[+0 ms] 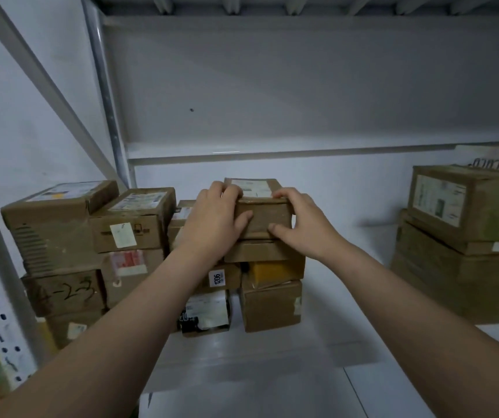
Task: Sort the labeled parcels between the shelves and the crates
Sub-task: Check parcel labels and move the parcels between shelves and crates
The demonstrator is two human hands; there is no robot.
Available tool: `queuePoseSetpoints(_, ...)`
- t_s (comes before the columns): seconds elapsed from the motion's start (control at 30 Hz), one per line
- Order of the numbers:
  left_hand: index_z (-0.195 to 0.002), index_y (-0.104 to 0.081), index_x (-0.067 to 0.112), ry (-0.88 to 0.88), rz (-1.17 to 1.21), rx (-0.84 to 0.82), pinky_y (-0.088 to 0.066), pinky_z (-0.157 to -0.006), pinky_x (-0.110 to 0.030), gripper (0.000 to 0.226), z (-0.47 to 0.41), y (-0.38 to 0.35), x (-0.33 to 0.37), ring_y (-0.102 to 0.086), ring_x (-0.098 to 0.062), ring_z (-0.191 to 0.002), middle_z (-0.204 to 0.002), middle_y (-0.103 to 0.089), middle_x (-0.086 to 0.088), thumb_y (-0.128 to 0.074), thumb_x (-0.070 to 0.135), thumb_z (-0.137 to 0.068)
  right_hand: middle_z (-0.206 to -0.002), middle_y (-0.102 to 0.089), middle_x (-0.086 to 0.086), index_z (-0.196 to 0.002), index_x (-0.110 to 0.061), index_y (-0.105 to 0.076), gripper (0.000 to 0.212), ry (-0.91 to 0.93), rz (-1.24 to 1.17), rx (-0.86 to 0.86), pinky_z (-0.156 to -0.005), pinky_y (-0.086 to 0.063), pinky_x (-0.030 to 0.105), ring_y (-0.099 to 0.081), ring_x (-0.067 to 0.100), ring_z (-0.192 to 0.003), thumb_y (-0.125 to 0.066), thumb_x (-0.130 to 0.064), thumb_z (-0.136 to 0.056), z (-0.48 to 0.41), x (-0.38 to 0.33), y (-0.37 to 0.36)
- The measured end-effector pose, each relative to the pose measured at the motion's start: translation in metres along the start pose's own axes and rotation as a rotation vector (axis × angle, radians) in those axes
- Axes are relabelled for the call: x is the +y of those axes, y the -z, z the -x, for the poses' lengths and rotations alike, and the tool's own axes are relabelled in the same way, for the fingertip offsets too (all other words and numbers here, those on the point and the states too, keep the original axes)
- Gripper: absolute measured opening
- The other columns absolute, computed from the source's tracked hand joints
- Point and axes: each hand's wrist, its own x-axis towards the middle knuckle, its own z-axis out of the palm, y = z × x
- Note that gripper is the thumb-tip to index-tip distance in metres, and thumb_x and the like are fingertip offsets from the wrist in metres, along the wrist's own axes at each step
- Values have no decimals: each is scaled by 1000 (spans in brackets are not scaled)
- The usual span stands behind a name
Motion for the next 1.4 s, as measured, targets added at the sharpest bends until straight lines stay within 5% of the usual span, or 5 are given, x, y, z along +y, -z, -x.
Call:
queuePoseSetpoints(0.37,-124,-54,18,-141,-75,72,-32,-98,-37,36,-10,7,34,-41,-22,-119,-127,-51,-4,-48,38,-94,-145,-34,-3,-141,-32,-32,56,-5,95,80,-80,-38,19,-45,17,-121,-56,-24,-91,18,-2,33)
queuePoseSetpoints(0.73,-123,-57,19,-307,246,-28,-32,-98,-35,34,-6,-52,163,-44,-22,-118,-125,-53,-2,-51,35,-94,-115,-58,-1,-114,-15,-62,28,-74,333,304,-87,-43,29,-55,16,-106,-54,-11,-88,104,69,157)
queuePoseSetpoints(1.07,-148,-20,29,-219,428,-173,-38,-104,-42,75,-49,-142,309,-32,-30,-135,-154,-15,-5,-60,46,-87,-121,-53,3,-115,-15,-61,32,-86,615,466,-97,-41,41,-46,23,-115,-61,-17,-83,138,148,270)
queuePoseSetpoints(1.2,-150,-8,35,-123,458,-248,-37,-105,-45,95,-71,-160,330,-31,-35,-135,-157,-5,-8,-69,50,-79,-144,-36,11,-137,-16,-43,60,-57,765,490,-113,-19,47,-28,29,-135,-67,-24,-82,127,171,293)
queuePoseSetpoints(1.4,-141,-30,29,-68,477,-195,-46,-94,-38,66,-76,-168,338,-50,-30,-119,-144,-32,-10,-65,40,-86,-159,-5,12,-151,-12,7,102,-139,1022,314,-115,13,43,3,29,-147,-68,-27,-83,98,213,333)
